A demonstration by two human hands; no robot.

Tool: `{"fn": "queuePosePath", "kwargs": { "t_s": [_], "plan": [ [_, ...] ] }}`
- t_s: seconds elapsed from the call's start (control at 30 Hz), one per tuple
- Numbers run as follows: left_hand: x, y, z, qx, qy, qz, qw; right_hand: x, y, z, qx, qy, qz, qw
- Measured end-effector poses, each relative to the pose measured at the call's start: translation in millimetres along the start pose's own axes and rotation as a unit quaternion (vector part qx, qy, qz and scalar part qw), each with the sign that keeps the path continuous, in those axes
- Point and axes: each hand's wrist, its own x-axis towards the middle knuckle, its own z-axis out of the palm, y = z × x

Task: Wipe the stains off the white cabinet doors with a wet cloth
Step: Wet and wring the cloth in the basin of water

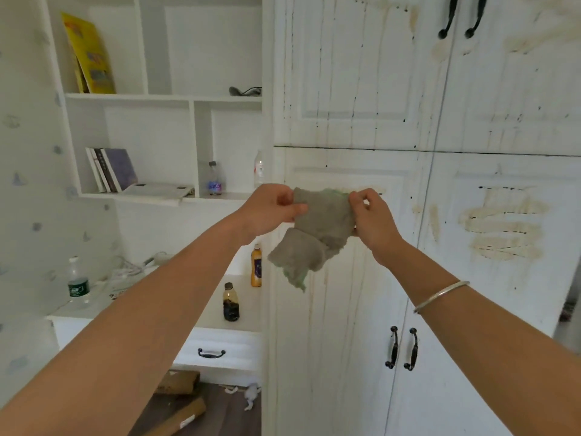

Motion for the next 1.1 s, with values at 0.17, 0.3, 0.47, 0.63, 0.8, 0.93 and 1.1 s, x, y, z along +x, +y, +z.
{"fn": "queuePosePath", "kwargs": {
  "t_s": [0.17,0.3,0.47,0.63,0.8,0.93,1.1],
  "plan": [
    [25.2,22.7,53.1,0.010,0.002,0.011,1.000,19.4,13.5,-38.7,0.031,0.013,0.018,0.999],
    [48.3,38.6,78.5,0.041,0.008,0.028,0.999,30.1,22.2,-67.2,0.154,-0.173,0.147,0.962],
    [63.7,48.1,84.1,0.058,0.004,0.039,0.998,47.9,28.6,-82.4,0.180,-0.124,0.102,0.970],
    [72.9,47.0,77.3,0.067,-0.108,-0.023,0.992,71.3,10.3,-83.7,0.202,-0.135,0.096,0.965],
    [84.1,31.2,79.4,0.014,-0.145,-0.021,0.989,85.0,-10.7,-75.2,0.234,-0.122,0.113,0.958],
    [96.1,28.3,77.6,-0.106,-0.132,0.010,0.986,101.5,-17.2,-72.9,0.157,-0.133,0.085,0.975],
    [110.7,37.3,52.0,-0.146,-0.019,0.029,0.989,108.1,-14.7,-77.3,0.098,-0.157,0.119,0.976]
  ]
}}
